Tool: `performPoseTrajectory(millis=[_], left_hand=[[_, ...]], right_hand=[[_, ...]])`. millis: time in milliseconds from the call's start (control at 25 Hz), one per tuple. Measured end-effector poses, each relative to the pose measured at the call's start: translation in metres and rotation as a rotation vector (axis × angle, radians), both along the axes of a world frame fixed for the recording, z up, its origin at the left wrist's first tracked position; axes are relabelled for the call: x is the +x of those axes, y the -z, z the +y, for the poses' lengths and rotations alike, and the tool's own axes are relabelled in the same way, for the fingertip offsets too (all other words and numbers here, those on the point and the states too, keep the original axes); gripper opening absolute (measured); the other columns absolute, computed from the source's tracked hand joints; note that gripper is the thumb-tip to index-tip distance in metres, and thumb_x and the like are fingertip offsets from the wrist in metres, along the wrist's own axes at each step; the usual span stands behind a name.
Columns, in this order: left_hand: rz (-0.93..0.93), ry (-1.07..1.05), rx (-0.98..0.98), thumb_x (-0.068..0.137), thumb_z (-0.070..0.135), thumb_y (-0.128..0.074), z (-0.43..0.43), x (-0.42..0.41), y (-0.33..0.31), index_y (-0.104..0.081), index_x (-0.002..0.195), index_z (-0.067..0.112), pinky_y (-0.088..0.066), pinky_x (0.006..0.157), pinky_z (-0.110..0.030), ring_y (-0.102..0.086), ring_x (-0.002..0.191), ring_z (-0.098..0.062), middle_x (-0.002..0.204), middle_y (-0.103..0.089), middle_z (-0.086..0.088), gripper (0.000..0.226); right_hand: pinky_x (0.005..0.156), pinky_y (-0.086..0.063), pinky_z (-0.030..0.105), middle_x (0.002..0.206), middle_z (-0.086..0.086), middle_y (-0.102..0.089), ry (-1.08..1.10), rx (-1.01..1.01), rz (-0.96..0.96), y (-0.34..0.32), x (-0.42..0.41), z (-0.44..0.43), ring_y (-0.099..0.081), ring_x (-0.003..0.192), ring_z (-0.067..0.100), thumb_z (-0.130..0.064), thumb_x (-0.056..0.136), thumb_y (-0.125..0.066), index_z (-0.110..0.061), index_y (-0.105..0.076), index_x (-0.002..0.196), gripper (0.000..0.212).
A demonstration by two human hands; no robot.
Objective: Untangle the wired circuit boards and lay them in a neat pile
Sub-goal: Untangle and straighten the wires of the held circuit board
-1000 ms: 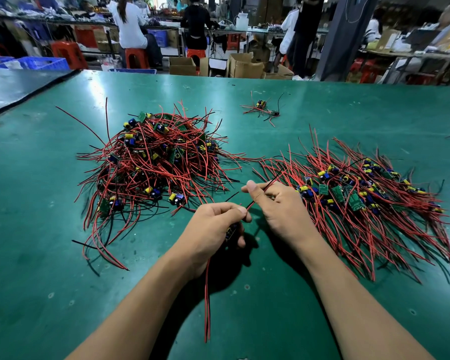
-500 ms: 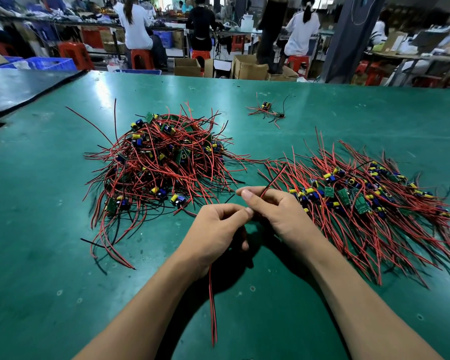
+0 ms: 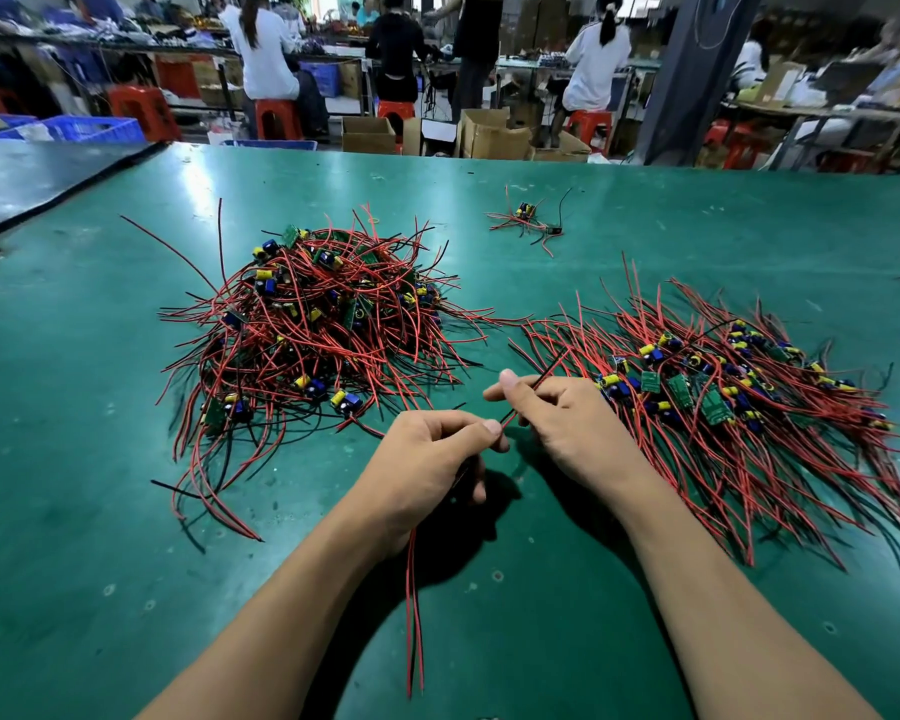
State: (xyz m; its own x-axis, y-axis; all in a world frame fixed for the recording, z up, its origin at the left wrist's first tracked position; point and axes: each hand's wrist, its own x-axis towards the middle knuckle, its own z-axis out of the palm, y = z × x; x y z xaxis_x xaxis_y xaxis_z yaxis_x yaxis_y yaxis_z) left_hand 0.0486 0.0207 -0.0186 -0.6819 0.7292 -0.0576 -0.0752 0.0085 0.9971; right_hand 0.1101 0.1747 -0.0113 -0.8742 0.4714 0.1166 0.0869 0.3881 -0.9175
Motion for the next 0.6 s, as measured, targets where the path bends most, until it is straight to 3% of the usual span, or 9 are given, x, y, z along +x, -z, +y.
performPoseTrajectory(millis=[80, 200, 320, 400, 480, 600], left_hand=[[0.009, 0.017, 0.008, 0.094, 0.02, -0.062, 0.0, 0.0, 0.0, -0.073, 0.069, 0.015, -0.034, 0.046, -0.023, -0.046, 0.039, -0.015, 0.045, -0.053, -0.008, 0.027], [0.016, 0.048, 0.012, 0.094, 0.018, -0.062, -0.002, 0.0, 0.0, -0.071, 0.07, 0.012, -0.037, 0.045, -0.019, -0.047, 0.037, -0.014, 0.044, -0.053, -0.009, 0.026], [0.013, 0.053, 0.005, 0.093, 0.018, -0.062, -0.003, -0.001, 0.001, -0.071, 0.072, 0.009, -0.038, 0.045, -0.018, -0.048, 0.036, -0.014, 0.045, -0.053, -0.01, 0.024], [0.006, 0.043, -0.002, 0.093, 0.018, -0.063, -0.002, -0.001, 0.001, -0.072, 0.073, 0.008, -0.038, 0.044, -0.018, -0.049, 0.037, -0.014, 0.046, -0.054, -0.01, 0.024], [-0.011, 0.029, -0.007, 0.093, 0.019, -0.063, -0.002, -0.001, 0.002, -0.072, 0.073, 0.01, -0.037, 0.044, -0.019, -0.051, 0.038, -0.015, 0.048, -0.053, -0.01, 0.024], [-0.043, -0.003, 0.0, 0.095, 0.017, -0.061, -0.001, 0.0, 0.002, -0.071, 0.075, 0.008, -0.039, 0.047, -0.023, -0.05, 0.04, -0.019, 0.052, -0.056, -0.014, 0.024]], right_hand=[[0.05, -0.03, 0.012, 0.045, -0.019, -0.049, 0.064, 0.086, -0.01, 0.001, 0.0, 0.007, -0.043, 0.046, -0.003, -0.041, 0.101, -0.056, -0.016, -0.079, 0.091, 0.035], [0.045, -0.026, 0.018, 0.039, -0.014, -0.032, 0.21, 0.165, 0.014, 0.005, 0.0, 0.017, -0.033, 0.042, 0.005, -0.043, 0.101, -0.053, -0.02, -0.078, 0.085, 0.037], [0.048, -0.028, 0.02, 0.046, -0.011, -0.037, 0.256, 0.171, 0.019, 0.01, 0.0, 0.018, -0.034, 0.045, 0.006, -0.047, 0.102, -0.051, -0.022, -0.077, 0.081, 0.041], [0.048, -0.03, 0.028, 0.054, -0.003, -0.04, 0.23, -0.054, 0.054, 0.012, -0.004, 0.012, -0.036, 0.047, 0.013, -0.051, 0.101, -0.051, -0.018, -0.077, 0.083, 0.045], [0.043, -0.026, 0.024, 0.058, -0.002, -0.038, 0.147, -0.396, 0.089, 0.009, -0.006, 0.004, -0.032, 0.044, 0.011, -0.052, 0.097, -0.058, -0.014, -0.077, 0.086, 0.044], [0.039, -0.032, 0.017, 0.054, -0.007, -0.048, -0.108, -0.536, -0.031, 0.007, -0.003, -0.006, -0.045, 0.044, 0.005, -0.053, 0.085, -0.071, -0.018, -0.079, 0.092, 0.037]])
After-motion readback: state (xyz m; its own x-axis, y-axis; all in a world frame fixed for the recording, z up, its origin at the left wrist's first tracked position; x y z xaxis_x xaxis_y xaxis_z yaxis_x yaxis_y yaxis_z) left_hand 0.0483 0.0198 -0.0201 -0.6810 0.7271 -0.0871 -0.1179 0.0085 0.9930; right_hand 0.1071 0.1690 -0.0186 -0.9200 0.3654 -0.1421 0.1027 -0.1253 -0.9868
